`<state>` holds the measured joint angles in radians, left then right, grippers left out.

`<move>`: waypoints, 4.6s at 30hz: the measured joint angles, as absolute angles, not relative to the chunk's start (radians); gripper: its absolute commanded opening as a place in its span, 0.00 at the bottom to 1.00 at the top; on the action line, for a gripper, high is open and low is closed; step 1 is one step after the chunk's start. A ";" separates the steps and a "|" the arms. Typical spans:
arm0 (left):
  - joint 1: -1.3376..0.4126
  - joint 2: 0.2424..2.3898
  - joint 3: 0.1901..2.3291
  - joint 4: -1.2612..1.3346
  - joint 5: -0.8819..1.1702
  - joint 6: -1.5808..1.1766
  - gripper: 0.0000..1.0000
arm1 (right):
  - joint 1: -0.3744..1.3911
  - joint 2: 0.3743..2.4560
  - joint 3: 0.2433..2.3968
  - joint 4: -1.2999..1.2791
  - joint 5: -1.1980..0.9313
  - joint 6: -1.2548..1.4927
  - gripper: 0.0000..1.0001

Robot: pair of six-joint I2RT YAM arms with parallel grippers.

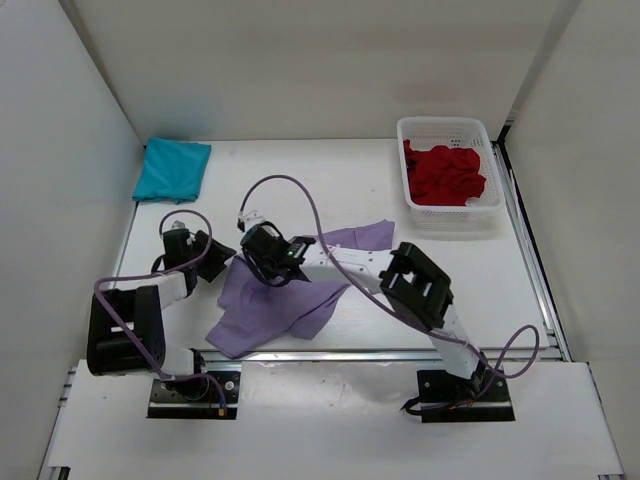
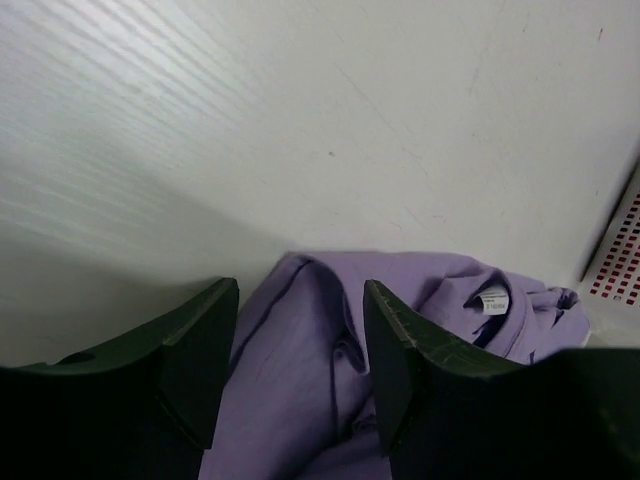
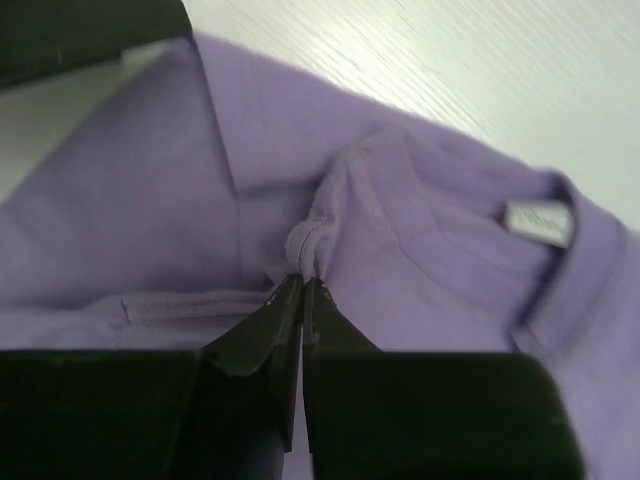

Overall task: Fold and stack the t-shirts
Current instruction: Flatten out the tshirt

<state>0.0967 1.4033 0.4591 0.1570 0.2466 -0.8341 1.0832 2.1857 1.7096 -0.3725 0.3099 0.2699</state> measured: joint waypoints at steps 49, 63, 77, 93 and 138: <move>-0.219 1.404 0.510 0.007 0.151 -0.711 0.00 | 0.402 1.061 0.547 -0.182 -0.136 0.555 0.00; 0.054 1.539 1.067 -0.061 0.281 -0.818 0.00 | 0.374 1.503 1.570 -0.261 -0.195 0.310 0.00; 0.217 1.545 1.066 -0.197 0.338 -0.716 0.56 | 0.292 0.766 0.463 -0.200 -0.250 0.463 0.12; 0.255 1.359 0.830 -0.295 0.201 -0.604 0.42 | 0.463 0.826 0.483 -0.295 -0.102 0.482 0.00; 0.325 1.628 0.859 -0.072 0.163 -0.726 0.51 | 0.687 1.163 0.459 -0.035 -0.167 0.463 0.08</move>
<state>0.3248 1.6283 0.8585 -0.0715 0.1631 -0.7258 0.6868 1.1629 0.4591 -0.0345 -0.1673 0.4625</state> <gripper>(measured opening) 0.514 0.079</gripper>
